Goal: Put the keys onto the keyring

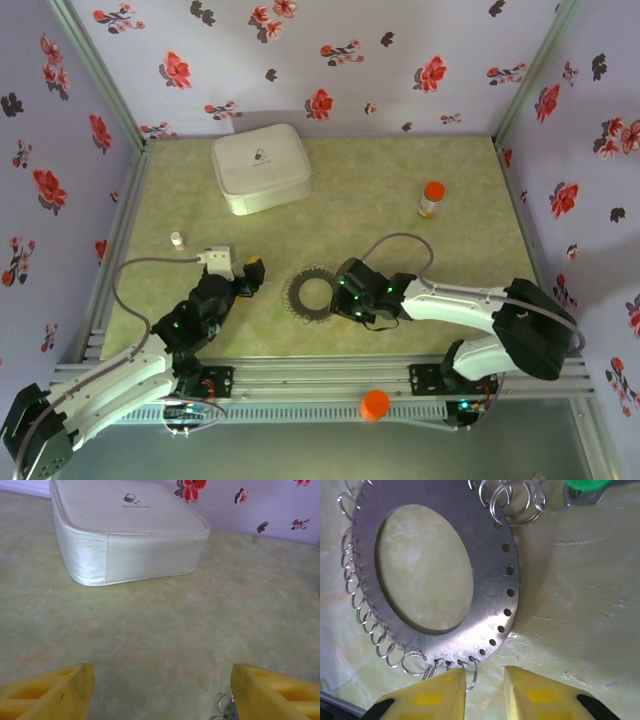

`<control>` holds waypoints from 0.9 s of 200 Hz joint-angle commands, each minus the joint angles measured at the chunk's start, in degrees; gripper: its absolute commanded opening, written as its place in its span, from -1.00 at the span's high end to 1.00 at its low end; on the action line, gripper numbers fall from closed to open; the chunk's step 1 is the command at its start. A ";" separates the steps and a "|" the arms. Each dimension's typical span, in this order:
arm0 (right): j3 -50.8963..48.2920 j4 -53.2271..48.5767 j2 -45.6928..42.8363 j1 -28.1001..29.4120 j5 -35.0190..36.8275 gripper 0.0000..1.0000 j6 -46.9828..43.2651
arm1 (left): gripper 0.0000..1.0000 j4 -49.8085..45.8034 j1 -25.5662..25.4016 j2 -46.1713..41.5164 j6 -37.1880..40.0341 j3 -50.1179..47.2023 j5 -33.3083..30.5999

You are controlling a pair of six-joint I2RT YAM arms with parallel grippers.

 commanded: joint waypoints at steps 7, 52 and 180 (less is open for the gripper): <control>-0.67 5.22 3.91 1.15 -2.62 0.50 5.52 | -0.44 -0.97 0.45 -2.14 -1.32 -0.60 0.41; -0.92 7.16 6.25 2.17 -3.27 0.58 7.49 | -0.44 -2.74 0.44 -5.33 -1.52 -1.11 0.38; -0.43 6.90 6.94 2.28 -3.20 1.00 8.06 | -0.45 -2.75 0.44 -6.06 -0.66 -1.16 0.29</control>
